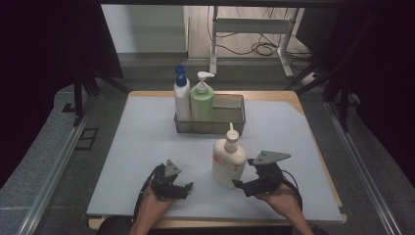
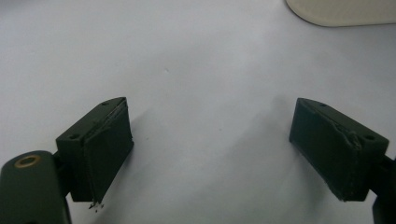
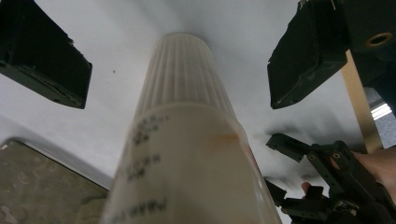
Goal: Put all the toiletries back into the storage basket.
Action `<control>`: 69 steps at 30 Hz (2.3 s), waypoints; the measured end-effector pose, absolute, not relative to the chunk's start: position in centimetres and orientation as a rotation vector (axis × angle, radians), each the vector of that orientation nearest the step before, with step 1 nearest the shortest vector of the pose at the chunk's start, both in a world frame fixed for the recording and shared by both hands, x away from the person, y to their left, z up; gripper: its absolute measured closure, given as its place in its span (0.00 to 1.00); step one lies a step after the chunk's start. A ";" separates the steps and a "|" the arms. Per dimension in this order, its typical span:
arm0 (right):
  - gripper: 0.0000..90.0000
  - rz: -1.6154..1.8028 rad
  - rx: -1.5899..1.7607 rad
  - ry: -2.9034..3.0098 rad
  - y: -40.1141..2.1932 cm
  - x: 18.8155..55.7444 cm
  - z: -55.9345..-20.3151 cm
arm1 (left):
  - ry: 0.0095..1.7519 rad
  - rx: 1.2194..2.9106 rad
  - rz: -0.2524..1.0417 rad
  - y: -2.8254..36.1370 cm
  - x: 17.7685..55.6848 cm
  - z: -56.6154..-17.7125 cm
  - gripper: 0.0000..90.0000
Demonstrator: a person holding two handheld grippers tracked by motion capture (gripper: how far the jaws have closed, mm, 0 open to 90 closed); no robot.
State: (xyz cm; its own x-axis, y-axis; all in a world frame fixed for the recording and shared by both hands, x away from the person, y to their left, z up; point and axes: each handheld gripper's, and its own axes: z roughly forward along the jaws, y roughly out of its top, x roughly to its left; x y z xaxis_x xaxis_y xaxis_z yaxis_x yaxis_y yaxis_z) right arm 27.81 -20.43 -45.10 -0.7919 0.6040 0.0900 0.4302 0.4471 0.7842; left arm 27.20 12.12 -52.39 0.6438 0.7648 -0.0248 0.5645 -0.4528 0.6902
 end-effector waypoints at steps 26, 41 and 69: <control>0.20 1.273 0.844 2.491 -17.3 29.8 -42.7 | 1.030 2.187 0.380 12.1 27.2 -52.4 0.14; 0.40 1.288 0.824 2.475 -16.6 30.1 -42.2 | 1.029 2.187 0.379 12.1 27.2 -52.4 0.14; 0.44 1.260 0.849 2.432 -17.1 30.8 -41.1 | 1.030 2.188 0.378 12.1 27.2 -52.4 0.14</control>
